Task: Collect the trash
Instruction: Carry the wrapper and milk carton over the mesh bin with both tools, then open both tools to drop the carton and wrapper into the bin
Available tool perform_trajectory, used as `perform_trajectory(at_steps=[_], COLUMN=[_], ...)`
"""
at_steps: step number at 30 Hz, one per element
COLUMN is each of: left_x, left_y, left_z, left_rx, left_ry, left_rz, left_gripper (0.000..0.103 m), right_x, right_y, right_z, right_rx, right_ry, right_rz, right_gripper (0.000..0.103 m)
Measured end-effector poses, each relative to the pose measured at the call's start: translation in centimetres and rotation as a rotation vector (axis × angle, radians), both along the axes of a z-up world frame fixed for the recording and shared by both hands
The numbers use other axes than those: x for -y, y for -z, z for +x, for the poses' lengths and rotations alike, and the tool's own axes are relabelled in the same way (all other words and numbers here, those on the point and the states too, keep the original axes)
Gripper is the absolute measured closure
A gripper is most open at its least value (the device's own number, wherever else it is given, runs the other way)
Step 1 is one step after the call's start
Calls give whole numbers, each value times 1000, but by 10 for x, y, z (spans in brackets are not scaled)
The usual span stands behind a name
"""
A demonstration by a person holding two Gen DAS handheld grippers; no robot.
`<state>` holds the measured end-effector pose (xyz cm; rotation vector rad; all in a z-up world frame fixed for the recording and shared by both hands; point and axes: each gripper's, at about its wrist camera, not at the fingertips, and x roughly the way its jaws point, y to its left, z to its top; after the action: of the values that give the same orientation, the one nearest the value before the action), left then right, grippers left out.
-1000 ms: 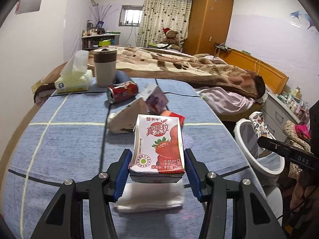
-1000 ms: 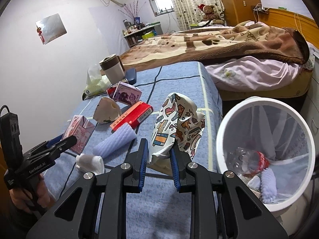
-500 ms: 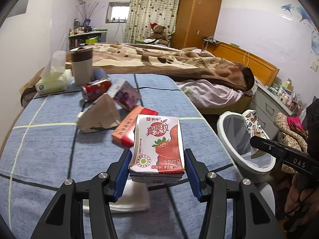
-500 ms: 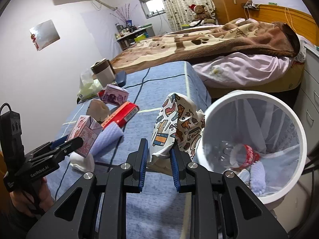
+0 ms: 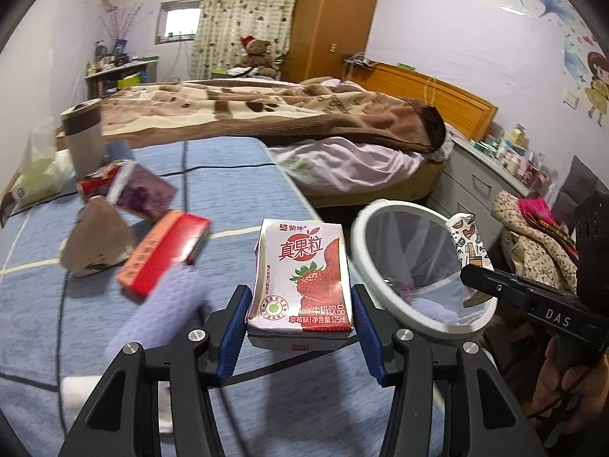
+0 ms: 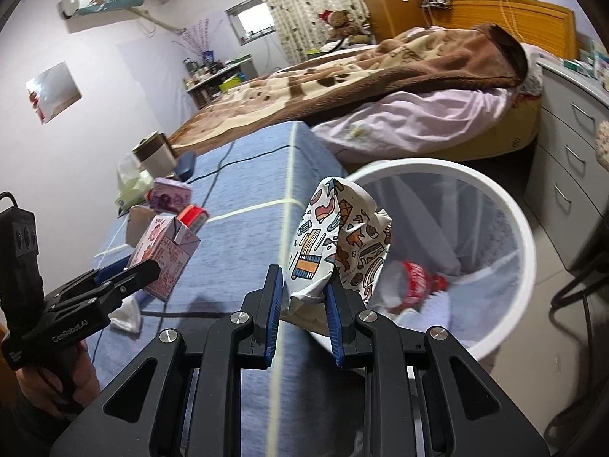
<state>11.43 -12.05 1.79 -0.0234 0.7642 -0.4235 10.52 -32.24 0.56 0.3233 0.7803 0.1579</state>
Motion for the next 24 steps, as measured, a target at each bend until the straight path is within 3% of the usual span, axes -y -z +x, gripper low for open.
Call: perform_trajectory(at_steps=[24], left_x=[100], left_y=[17], left_z=[24], left_rx=[-42], left_ry=[188], left_rz=[1], left_gripper=[50], right_x=[44], right_y=[21], right_z=[-1], right_rx=[-78], right_ry=[103], right_rz=[25], right_gripper=[80])
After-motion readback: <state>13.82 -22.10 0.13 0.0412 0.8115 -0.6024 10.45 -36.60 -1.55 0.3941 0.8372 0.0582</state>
